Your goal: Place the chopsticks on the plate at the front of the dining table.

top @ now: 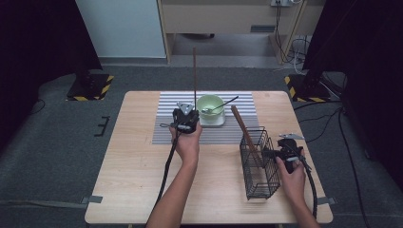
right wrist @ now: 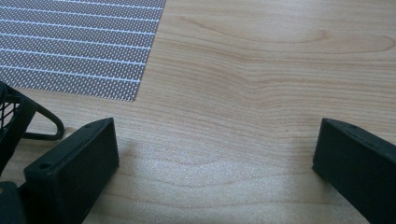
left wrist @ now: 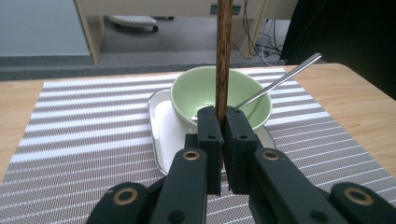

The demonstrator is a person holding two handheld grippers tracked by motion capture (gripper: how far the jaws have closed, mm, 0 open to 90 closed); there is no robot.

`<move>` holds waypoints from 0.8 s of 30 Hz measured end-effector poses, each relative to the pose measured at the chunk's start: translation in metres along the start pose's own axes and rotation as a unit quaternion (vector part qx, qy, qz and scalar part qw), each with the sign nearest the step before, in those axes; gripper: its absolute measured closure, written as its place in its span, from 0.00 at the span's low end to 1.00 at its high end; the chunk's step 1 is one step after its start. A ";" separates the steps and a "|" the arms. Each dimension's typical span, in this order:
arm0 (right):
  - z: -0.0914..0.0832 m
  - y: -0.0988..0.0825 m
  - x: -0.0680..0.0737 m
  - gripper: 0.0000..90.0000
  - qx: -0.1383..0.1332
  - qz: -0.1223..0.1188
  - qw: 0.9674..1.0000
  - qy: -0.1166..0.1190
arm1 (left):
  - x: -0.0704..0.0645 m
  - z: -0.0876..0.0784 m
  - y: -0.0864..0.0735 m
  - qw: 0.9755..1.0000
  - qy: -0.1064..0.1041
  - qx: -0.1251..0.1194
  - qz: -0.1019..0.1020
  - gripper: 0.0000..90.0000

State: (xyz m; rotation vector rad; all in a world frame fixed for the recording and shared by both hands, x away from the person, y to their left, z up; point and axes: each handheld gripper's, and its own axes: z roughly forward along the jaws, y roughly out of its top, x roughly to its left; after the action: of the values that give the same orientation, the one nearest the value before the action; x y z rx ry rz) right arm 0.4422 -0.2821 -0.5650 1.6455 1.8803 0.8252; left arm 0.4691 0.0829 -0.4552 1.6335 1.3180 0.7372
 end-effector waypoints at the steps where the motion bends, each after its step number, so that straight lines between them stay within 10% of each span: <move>1: 0.000 0.000 0.000 0.01 0.000 0.000 1.000 0.000 | 0.000 0.001 -0.002 1.000 0.002 0.003 0.004 0.96; 13: 0.000 0.000 0.000 0.01 0.001 0.001 1.000 -0.002 | 0.008 0.021 -0.030 0.999 0.007 0.028 -0.029 0.96; 24: 0.000 0.000 0.001 0.00 0.001 0.005 1.000 -0.003 | 0.002 0.036 -0.040 0.998 0.013 0.051 -0.017 0.95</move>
State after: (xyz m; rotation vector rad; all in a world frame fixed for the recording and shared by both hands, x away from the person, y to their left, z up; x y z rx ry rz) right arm 0.4423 -0.2808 -0.5648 1.6594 1.8700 0.8212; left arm 0.4829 0.0768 -0.5069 1.6823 1.4194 0.6815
